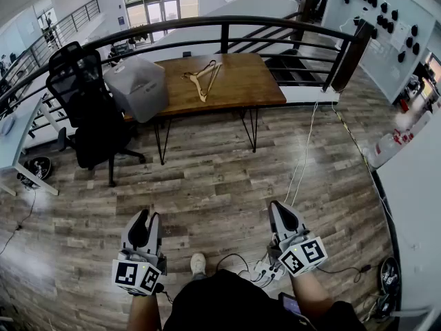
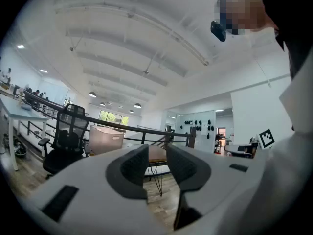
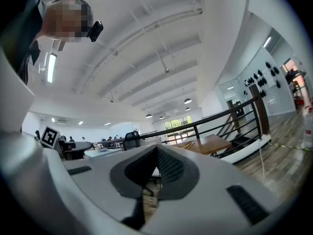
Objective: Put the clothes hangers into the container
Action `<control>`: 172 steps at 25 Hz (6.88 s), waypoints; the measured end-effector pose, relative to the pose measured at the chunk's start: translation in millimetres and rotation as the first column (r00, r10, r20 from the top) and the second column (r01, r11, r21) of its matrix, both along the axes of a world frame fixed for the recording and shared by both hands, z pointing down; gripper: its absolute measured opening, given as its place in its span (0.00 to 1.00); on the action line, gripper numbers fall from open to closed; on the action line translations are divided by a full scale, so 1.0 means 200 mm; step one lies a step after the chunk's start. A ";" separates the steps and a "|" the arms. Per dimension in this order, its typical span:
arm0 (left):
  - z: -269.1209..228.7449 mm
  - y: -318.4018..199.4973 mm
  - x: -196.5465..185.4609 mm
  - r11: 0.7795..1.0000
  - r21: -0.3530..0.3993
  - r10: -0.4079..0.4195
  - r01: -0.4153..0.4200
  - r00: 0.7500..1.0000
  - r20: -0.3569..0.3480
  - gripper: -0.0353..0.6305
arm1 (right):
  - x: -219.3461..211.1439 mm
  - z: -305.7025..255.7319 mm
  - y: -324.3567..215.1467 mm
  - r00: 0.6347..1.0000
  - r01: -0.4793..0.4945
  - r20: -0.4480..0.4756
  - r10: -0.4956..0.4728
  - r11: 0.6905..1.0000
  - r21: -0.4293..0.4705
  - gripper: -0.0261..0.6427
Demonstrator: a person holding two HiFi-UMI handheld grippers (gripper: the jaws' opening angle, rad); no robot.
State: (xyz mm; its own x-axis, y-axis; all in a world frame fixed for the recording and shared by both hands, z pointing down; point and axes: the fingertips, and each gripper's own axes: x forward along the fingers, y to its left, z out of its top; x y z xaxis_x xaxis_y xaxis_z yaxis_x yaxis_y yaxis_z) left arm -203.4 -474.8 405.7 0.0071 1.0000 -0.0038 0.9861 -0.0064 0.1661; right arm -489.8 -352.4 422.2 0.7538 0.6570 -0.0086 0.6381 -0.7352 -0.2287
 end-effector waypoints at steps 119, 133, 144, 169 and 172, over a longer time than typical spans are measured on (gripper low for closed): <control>0.08 2.21 0.96 0.999 0.005 0.050 -0.050 0.998 -0.026 0.54 | 1.44 0.14 2.08 0.984 0.123 0.122 -0.127 0.992 0.042 0.29; -0.02 2.33 1.43 0.996 -0.040 0.081 -0.082 0.997 -0.015 0.54 | 1.94 0.21 2.34 0.972 0.080 0.215 -0.098 0.993 0.091 0.21; -0.14 2.46 1.59 0.987 -0.085 0.134 -0.137 0.990 -0.034 0.54 | 1.96 0.36 2.56 0.947 -0.047 0.322 0.001 0.990 0.136 0.21; -0.09 2.98 1.59 0.999 -0.024 0.045 -0.045 0.999 0.001 0.53 | 2.30 1.32 3.53 0.773 -0.165 0.604 -0.195 0.857 0.488 0.17; -0.07 3.00 1.61 1.000 -0.010 0.015 -0.015 1.000 0.003 0.53 | 2.32 1.36 3.57 0.756 -0.181 0.617 -0.219 0.835 0.519 0.17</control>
